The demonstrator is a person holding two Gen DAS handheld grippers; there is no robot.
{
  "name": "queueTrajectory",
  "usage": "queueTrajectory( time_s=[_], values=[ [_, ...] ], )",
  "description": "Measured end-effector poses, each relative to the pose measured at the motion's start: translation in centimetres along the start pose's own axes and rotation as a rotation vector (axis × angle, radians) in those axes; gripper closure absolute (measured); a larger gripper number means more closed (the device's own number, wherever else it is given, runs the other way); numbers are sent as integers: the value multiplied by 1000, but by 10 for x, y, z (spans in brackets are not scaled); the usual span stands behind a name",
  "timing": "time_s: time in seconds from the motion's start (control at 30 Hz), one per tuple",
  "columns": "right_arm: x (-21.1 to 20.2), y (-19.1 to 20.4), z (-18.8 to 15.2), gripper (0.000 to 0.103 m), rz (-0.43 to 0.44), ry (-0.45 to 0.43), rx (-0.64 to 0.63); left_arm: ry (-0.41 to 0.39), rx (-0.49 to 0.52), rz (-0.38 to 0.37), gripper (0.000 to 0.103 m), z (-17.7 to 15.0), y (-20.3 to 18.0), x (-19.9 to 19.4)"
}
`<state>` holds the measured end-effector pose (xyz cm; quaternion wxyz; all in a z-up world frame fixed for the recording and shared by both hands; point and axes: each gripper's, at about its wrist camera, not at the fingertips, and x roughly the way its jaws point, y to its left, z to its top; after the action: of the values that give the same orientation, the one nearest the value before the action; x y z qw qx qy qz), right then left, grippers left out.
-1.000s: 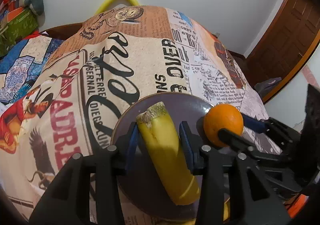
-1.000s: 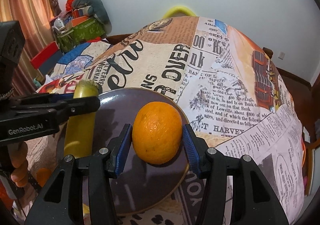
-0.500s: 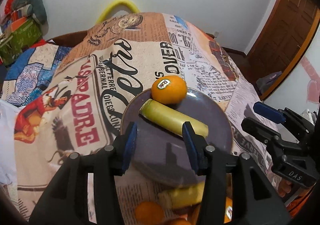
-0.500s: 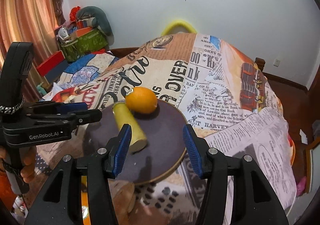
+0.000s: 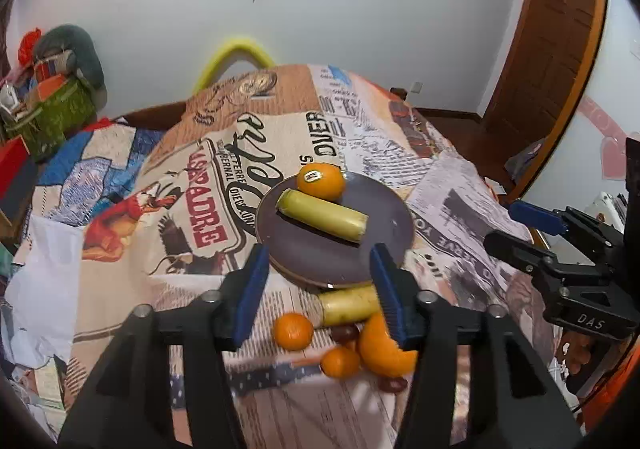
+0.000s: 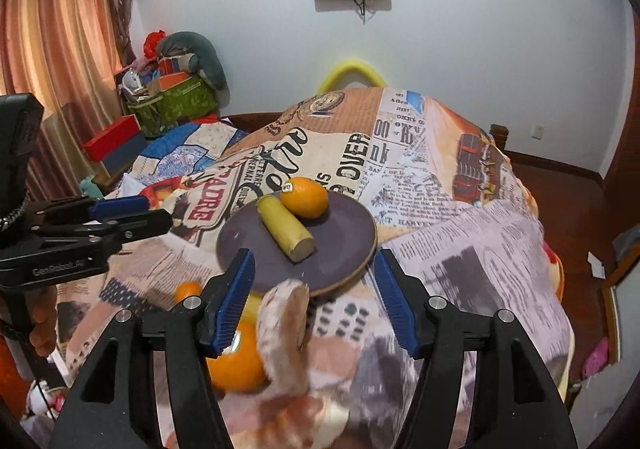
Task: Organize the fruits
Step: 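Open both tools to release the fruit on the plate and withdraw, then grasp the peeled pomelo wedge with the right tool while the left tool reaches the stickered orange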
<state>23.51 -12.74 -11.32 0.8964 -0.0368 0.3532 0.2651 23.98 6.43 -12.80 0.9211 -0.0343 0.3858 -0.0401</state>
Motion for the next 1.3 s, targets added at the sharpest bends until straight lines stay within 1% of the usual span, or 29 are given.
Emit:
queueTrajectory(
  time_s=[0.1,0.27,0.33,0.37,0.5,0.6,0.8,1.0,1.07,1.2,1.3],
  values=[
    [-15,3,-10,40,-6,-3,8,-26,11,-6,46,-9,-6,-20],
    [-37,7,-28,32,-23,-9,21,-42,27,-24,43,-26,-15,-45],
    [-44,10,-38,28,-44,-13,19,-48,35,-30,37,-34,-19,-52],
    [-45,11,-43,26,-54,-11,16,-50,38,-32,36,-37,-20,-54],
    [-45,18,-61,24,-71,16,5,-42,42,-36,33,-52,-22,-59],
    [-36,21,-77,23,-88,55,1,-27,28,-37,30,-62,-18,-54],
    [-6,22,-107,23,-62,160,35,31,-2,-16,30,-77,-6,-34],
    [19,27,-123,23,-70,234,24,58,-16,-20,30,-83,-2,-21],
    [20,26,-126,21,-65,229,23,67,-13,-23,30,-83,-3,-16],
    [14,18,-128,21,-32,232,27,93,0,-37,30,-84,-12,-3],
    [7,11,-130,21,-50,232,3,111,15,-48,30,-85,-19,8]
  ],
)
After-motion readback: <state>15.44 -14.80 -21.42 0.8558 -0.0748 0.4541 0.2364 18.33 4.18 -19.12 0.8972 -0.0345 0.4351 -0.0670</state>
